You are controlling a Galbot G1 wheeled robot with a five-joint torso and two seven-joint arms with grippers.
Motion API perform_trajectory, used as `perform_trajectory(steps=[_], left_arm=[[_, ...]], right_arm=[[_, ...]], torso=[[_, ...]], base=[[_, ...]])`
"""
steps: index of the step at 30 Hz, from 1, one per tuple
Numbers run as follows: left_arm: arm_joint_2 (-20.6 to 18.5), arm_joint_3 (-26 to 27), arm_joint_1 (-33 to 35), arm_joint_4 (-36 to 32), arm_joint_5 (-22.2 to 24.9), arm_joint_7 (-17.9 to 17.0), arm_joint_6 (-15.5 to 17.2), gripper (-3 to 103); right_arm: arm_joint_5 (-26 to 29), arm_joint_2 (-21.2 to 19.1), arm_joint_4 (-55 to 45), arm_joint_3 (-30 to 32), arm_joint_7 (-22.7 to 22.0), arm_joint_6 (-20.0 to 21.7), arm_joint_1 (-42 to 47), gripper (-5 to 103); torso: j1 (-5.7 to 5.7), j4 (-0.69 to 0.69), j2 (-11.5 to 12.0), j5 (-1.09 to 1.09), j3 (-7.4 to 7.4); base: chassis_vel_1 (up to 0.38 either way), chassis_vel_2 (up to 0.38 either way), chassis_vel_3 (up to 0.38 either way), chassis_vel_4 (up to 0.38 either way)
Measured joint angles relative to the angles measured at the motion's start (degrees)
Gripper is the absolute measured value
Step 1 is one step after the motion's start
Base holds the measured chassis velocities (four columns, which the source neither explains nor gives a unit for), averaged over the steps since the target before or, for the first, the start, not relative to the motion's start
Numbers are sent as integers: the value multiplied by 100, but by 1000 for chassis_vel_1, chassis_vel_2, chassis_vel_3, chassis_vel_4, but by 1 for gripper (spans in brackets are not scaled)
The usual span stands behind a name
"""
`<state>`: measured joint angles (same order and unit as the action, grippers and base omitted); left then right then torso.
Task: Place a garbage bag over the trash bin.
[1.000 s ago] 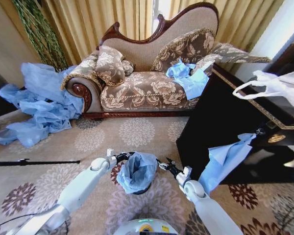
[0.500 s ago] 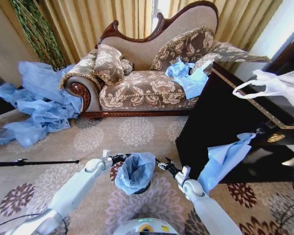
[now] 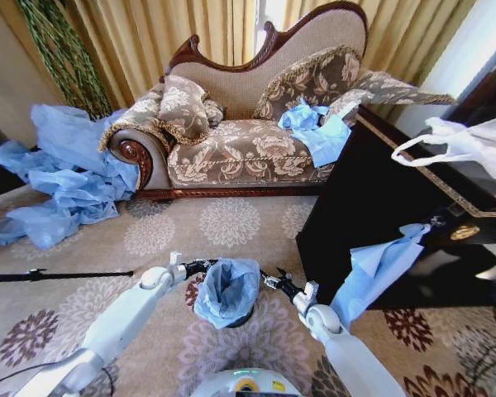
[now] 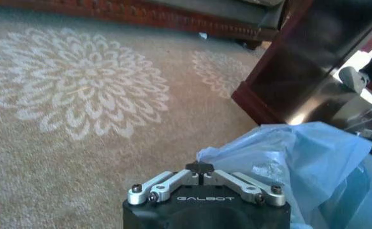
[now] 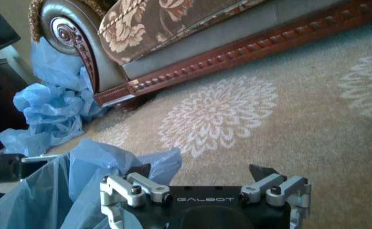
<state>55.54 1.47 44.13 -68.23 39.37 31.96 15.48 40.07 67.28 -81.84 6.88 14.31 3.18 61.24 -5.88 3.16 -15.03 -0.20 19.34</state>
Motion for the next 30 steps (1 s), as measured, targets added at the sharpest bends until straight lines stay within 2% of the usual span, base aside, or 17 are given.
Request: perform_trajectory(steps=[8,23,26,27,29,30], left_arm=[[120,-202,-91,234,-130,85,-56,0],[94,-166,-25,289,-279,82,-87,-2],[48,-19,75,214,-270,62,-140,14],[48,-19,75,214,-270,62,-140,14],[0,126,167,181,-227,86,-177,24],[-27,183,207,167,-213,92,-192,24]], right_arm=[[0,-4,-10,13,-13,0,7,100],[20,-6,-86,23,-9,-5,29,100],[29,-41,-147,65,5,-5,65,100],[29,-41,-147,65,5,-5,65,100],[29,-73,-187,103,35,-5,107,100],[29,-81,-205,120,45,-5,125,100]], torso=[[0,0,-1,0,0],[0,0,-1,-1,0],[0,0,-1,0,0],[0,0,-1,0,0],[0,0,-1,-1,0],[0,0,-1,0,0]], base=[[0,0,0,0],[0,0,0,0],[0,0,0,0],[0,0,0,0],[0,0,0,0],[0,0,0,0]])
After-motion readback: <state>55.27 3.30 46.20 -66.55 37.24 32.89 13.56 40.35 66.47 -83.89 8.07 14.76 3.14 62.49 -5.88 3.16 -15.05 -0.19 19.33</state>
